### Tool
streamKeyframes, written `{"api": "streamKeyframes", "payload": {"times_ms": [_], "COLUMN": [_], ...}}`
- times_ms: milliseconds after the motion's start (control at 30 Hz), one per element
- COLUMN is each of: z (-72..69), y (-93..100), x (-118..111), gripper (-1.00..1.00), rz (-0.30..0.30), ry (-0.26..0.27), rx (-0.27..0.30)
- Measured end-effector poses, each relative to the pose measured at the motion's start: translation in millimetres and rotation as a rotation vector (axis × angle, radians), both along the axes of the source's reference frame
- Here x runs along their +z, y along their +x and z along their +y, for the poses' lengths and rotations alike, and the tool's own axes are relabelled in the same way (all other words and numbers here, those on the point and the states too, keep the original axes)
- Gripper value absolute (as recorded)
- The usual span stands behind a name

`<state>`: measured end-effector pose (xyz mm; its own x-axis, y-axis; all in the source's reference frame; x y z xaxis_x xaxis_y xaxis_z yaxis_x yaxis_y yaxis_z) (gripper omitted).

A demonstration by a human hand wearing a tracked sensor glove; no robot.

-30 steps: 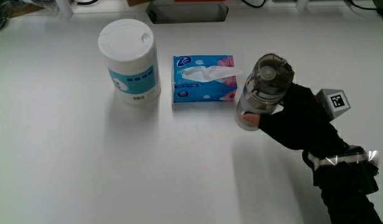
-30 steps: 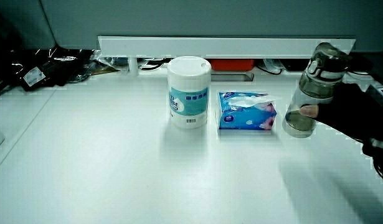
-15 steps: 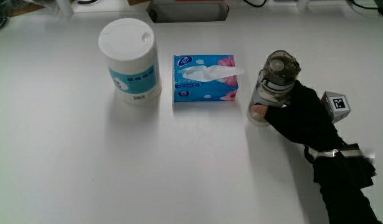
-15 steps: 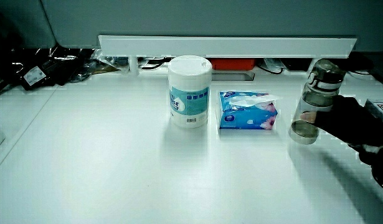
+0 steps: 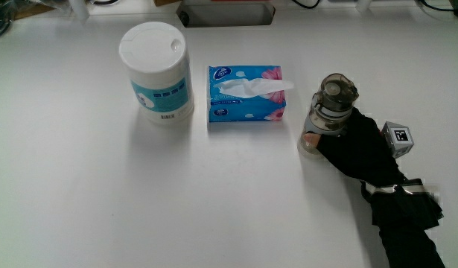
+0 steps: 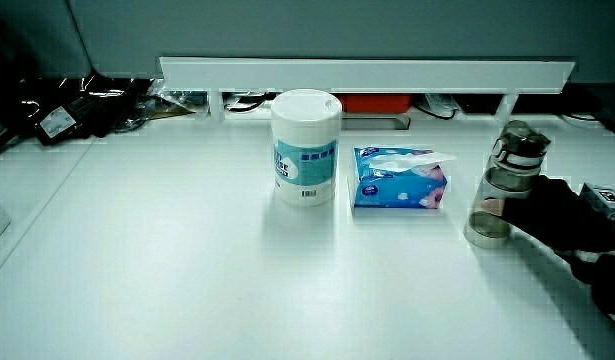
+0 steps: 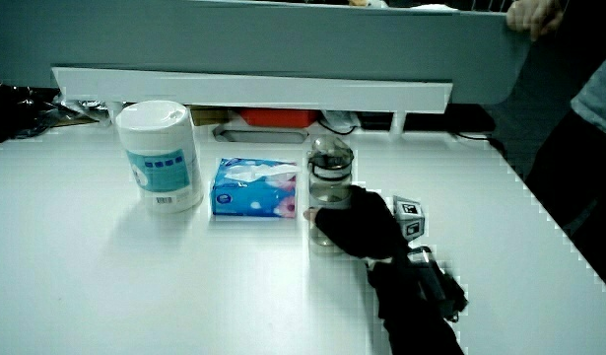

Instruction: Place bottle

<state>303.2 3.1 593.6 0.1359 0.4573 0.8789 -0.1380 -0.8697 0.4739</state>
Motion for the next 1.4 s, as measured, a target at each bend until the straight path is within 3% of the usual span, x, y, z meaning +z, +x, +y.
{"api": "streamKeyframes", "payload": {"times_ms": [267, 367, 867, 1167, 1233, 1267, 1400], "z": [5.1, 6.1, 11.5, 17.0, 21.7, 25.7, 38.2], "y": [-0.6, 0.7, 1.3, 4.6, 8.3, 5.4, 10.8], "x": [2, 4, 13, 1, -1, -11, -24], "gripper": [0.00, 0.00, -0.47, -0.75, -0.81, -0.84, -0.97], "rz": [-0.037, -0.021, -0.053, -0.064, -0.050, -0.071, -0.029], "ry": [0.003, -0.004, -0.020, -0.011, -0.008, -0.008, 0.038], "rx": [0.014, 0.015, 0.006, 0.003, 0.009, 0.020, 0.030]}}
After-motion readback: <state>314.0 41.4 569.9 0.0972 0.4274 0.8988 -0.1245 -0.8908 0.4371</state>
